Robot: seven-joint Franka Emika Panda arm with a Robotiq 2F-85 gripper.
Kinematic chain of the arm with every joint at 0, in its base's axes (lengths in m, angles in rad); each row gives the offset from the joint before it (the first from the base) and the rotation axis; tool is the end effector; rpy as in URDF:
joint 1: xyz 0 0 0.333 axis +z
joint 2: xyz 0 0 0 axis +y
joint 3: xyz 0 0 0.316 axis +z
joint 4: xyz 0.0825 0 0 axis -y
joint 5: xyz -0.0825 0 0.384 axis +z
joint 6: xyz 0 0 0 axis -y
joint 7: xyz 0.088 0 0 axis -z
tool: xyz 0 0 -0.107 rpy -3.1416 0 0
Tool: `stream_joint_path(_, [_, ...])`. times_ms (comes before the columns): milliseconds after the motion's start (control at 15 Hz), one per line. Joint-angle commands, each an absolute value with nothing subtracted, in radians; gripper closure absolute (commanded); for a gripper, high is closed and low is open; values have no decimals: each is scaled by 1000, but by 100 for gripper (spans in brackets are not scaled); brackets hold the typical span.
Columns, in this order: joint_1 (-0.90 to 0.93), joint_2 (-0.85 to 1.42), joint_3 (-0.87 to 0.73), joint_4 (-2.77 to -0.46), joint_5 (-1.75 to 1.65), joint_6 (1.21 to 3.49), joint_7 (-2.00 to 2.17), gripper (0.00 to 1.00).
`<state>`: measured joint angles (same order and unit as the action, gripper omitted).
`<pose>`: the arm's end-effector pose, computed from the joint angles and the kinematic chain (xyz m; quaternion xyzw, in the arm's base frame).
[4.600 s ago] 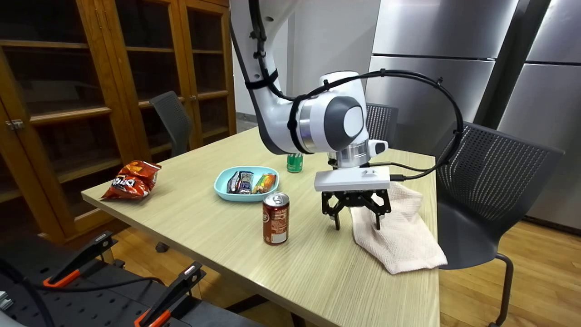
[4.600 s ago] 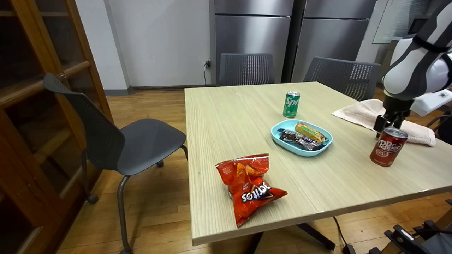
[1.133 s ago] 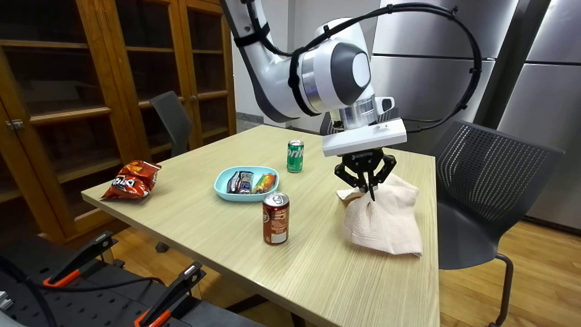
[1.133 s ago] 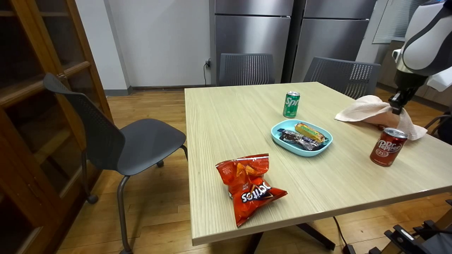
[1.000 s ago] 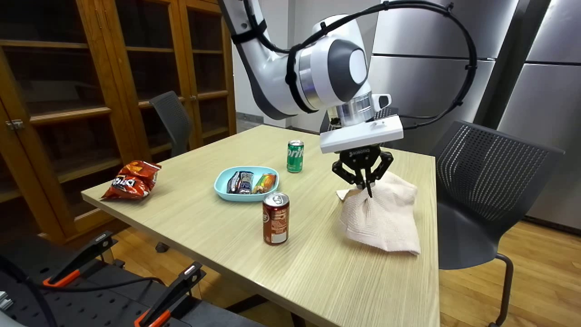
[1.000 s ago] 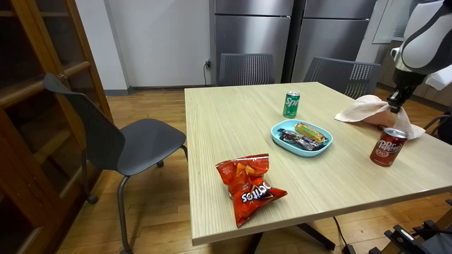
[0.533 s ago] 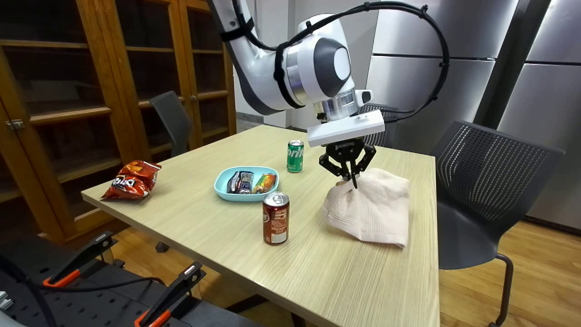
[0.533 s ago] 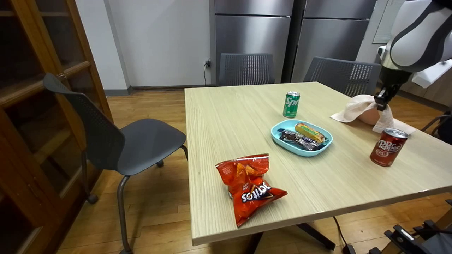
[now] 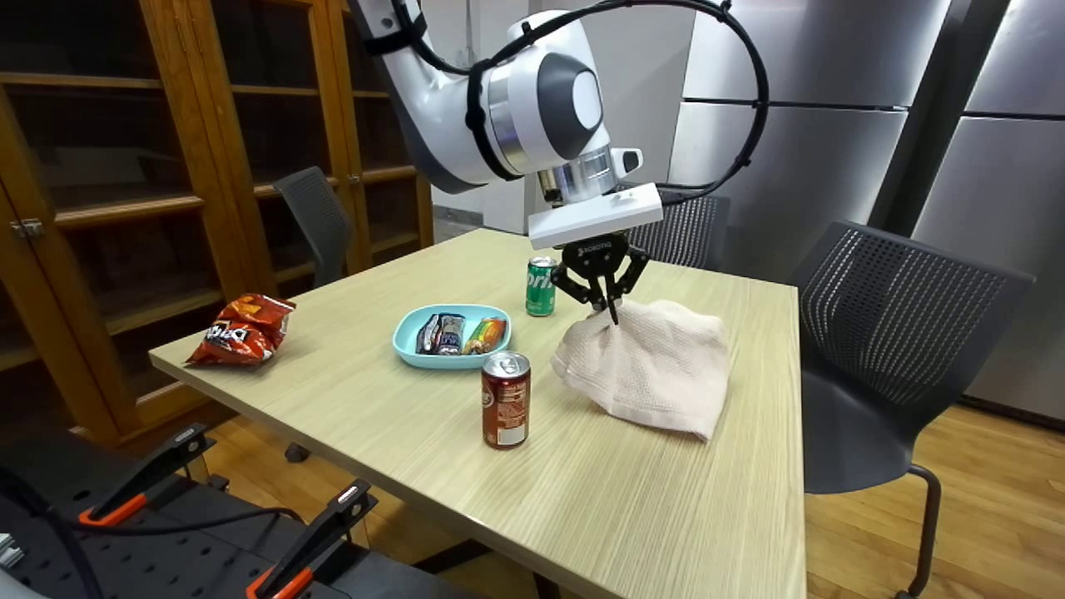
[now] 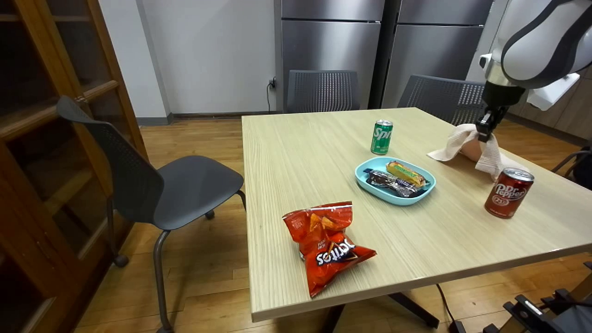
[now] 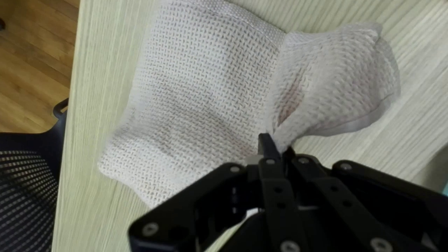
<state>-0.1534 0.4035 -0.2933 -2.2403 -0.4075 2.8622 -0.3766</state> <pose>0.5163 -0.2242 0.2127 0.9709 0.1697 0.0433 0.1631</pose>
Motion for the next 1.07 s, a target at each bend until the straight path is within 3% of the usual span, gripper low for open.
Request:
stream_joint_path(0, [-115, 321, -290, -2313, -470, 2849, -349, 99])
stream_joint_path(1000, [73, 265, -214, -2379, -579, 2830, -226, 99])
